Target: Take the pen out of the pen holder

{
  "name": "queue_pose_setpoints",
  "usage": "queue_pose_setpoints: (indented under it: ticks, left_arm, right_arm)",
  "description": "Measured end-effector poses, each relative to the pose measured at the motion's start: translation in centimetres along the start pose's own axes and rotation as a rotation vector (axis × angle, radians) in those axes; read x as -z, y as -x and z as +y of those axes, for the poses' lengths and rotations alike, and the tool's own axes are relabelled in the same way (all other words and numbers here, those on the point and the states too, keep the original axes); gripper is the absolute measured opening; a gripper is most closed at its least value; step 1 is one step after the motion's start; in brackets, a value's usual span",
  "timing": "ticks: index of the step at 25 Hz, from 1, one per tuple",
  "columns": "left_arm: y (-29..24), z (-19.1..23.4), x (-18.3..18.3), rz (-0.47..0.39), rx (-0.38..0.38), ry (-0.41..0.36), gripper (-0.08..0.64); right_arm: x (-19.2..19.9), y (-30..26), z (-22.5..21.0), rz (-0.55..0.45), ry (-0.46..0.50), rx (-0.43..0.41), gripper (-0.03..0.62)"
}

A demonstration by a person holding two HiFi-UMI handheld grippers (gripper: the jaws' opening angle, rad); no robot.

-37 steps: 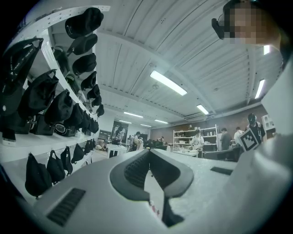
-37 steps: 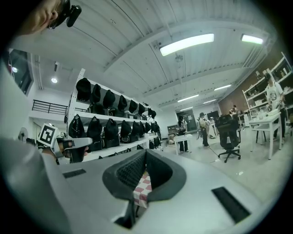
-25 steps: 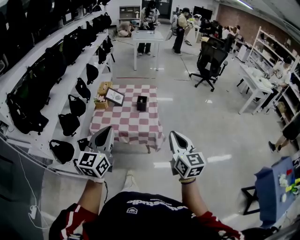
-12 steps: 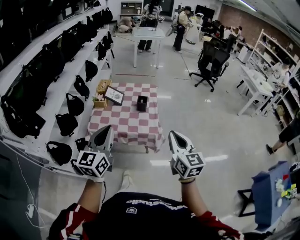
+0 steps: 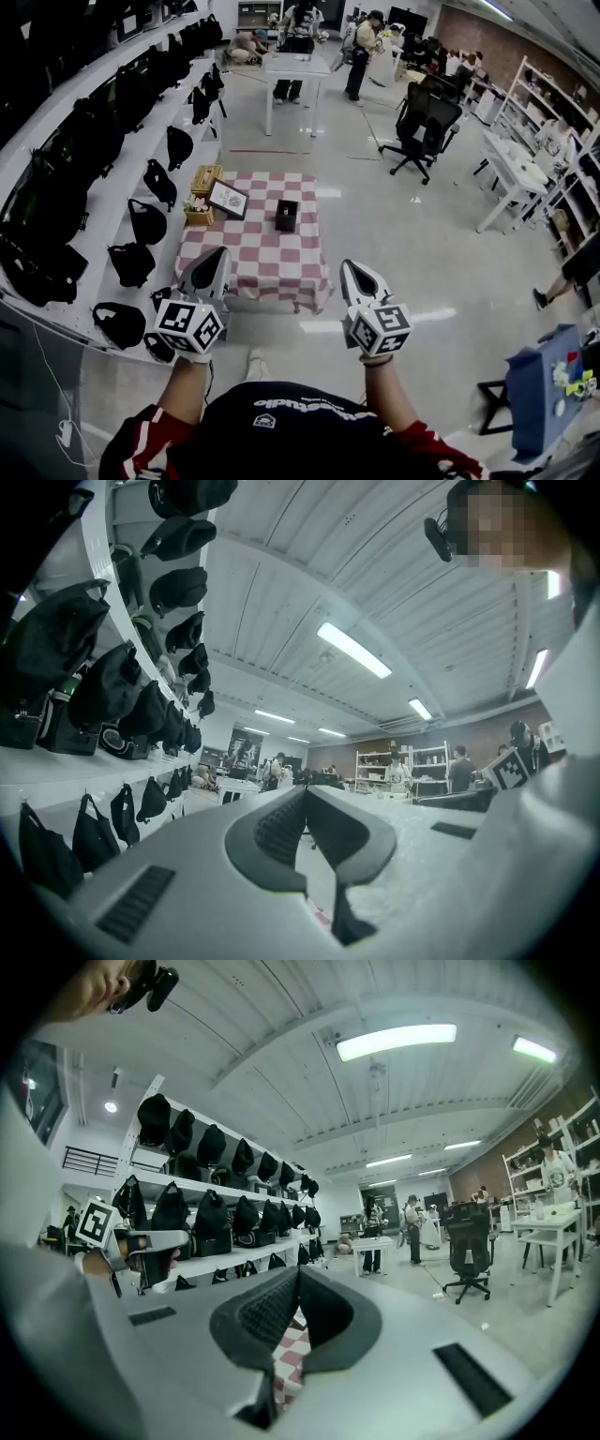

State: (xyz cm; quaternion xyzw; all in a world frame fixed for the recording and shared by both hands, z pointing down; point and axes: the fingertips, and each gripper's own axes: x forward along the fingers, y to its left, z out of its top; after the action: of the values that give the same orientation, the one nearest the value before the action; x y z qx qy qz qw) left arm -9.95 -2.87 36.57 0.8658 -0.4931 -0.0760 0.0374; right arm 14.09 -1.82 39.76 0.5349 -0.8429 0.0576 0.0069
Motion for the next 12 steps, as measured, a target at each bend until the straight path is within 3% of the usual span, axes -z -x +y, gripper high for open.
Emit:
queue_pose_setpoints:
  ticks: [12]
  left_arm:
    - [-6.0, 4.7, 0.0, 0.017, 0.031, -0.009, 0.006]
  right_arm:
    - [-0.8, -6.9, -1.3, 0.005, 0.014, 0.027, 0.003]
